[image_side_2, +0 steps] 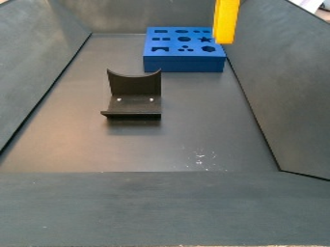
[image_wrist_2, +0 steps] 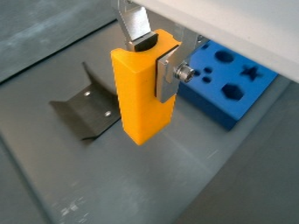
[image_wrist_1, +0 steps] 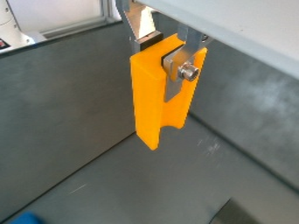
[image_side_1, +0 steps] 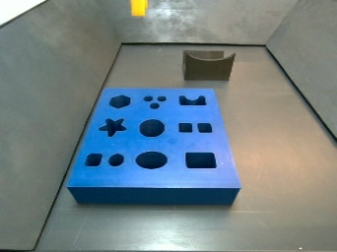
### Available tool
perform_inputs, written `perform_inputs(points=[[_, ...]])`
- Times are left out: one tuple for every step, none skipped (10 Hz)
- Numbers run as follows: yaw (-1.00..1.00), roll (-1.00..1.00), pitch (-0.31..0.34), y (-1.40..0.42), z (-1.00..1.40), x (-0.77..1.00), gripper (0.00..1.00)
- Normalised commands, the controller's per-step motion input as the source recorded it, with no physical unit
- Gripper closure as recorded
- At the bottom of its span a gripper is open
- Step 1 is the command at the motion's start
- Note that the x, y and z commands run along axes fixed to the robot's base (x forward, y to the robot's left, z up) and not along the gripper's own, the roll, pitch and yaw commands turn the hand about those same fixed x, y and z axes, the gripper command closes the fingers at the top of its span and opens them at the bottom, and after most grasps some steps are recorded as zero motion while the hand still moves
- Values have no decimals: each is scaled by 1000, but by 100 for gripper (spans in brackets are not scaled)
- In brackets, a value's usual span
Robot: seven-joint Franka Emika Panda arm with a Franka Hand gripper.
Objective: Pick up the arch object. Move up. Place the arch object on the fixture. Regrasp the arch object. Rotate the arch object. Move to above the board. Insert the arch object.
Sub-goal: Rotate the arch object.
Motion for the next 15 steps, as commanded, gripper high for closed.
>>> perform_inputs(points=[[-55,-357,-87,20,2,-16,100],[-38,-218,-84,6,-1,-10,100],[0,0,0,0,-1000,0,100],[3,12,-12,3,-1000,7,100],[6,12,-8,5,-1000,12,100],[8,10,-7,6,-1000,14,100],[10,3,-23,8,-1000,16,100],[11,0,-32,9,-1000,16,100],[13,-7,-48,9,-1000,16,100],[14,-14,-52,11,-1000,16,100],[16,-18,-53,12,-1000,17,100],[17,-21,-53,13,-1000,20,100],[19,-28,-54,13,-1000,20,100],[21,-35,-60,12,-1000,20,100],[23,-40,-60,13,-1000,22,100]])
